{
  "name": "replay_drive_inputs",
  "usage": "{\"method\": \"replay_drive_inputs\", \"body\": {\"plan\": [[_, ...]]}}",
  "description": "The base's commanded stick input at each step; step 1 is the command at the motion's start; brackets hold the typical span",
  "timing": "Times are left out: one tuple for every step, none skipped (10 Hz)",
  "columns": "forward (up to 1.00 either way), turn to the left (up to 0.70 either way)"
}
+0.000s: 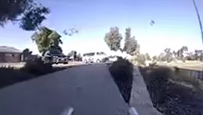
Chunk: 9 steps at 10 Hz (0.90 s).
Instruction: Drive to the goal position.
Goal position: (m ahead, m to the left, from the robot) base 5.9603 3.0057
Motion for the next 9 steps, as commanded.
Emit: {"method": "replay_drive_inputs", "body": {"plan": [[0.93, 0.09], [0.93, 0.03], [0.93, 0.00], [0.93, 0.00], [0.93, 0.00], [0.93, 0.00], [0.93, 0.00], [0.93, 0.00], [0.93, 0.00]]}}
